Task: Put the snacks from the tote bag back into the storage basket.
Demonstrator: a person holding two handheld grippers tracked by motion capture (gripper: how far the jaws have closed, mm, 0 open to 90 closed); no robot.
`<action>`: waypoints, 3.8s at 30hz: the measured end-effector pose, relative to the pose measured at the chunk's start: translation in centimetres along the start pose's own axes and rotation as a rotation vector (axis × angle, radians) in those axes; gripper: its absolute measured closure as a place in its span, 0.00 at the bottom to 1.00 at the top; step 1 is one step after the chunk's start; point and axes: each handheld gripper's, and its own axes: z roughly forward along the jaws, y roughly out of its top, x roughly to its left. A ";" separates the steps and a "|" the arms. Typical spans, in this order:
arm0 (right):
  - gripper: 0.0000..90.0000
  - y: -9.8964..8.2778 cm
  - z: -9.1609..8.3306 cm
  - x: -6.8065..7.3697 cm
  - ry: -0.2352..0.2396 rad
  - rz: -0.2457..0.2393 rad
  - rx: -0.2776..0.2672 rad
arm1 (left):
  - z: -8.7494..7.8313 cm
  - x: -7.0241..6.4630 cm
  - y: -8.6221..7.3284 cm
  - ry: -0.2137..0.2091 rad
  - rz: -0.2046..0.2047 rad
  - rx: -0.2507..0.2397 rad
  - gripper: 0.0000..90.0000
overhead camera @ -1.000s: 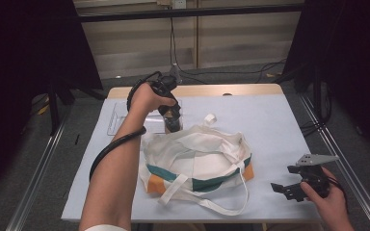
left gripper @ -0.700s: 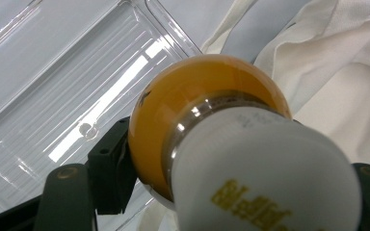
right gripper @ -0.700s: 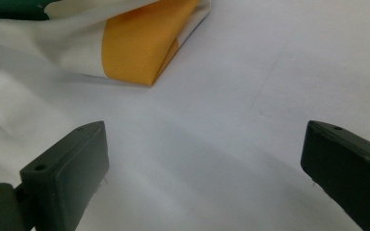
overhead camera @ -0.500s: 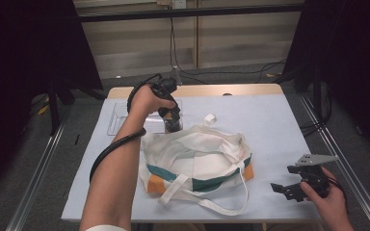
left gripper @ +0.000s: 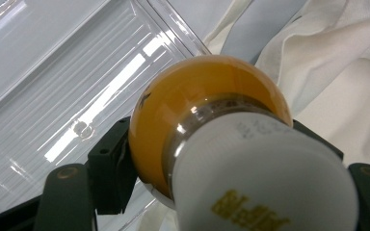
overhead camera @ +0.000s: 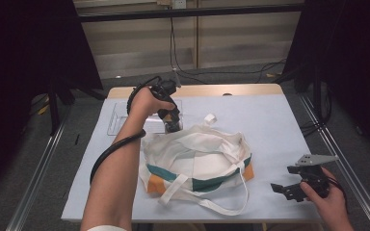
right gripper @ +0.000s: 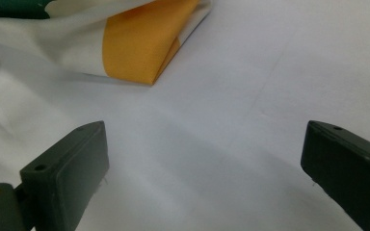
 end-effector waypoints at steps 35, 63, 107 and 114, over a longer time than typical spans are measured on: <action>0.03 0.0 0.0 0.0 0.002 0.003 0.003 | 1.7 0.0 -0.2 0.006 -0.003 0.008 0.33; 0.03 0.0 -0.1 0.1 0.002 0.001 0.002 | 2.0 0.1 -0.5 -0.003 -0.018 -0.055 0.32; 0.03 0.1 0.0 0.3 0.001 -0.001 0.007 | 1.7 0.2 -2.4 0.002 -0.060 -0.112 0.10; 0.03 0.1 0.1 0.3 0.002 0.000 0.006 | 1.3 0.4 -3.2 0.003 -0.063 -0.121 0.10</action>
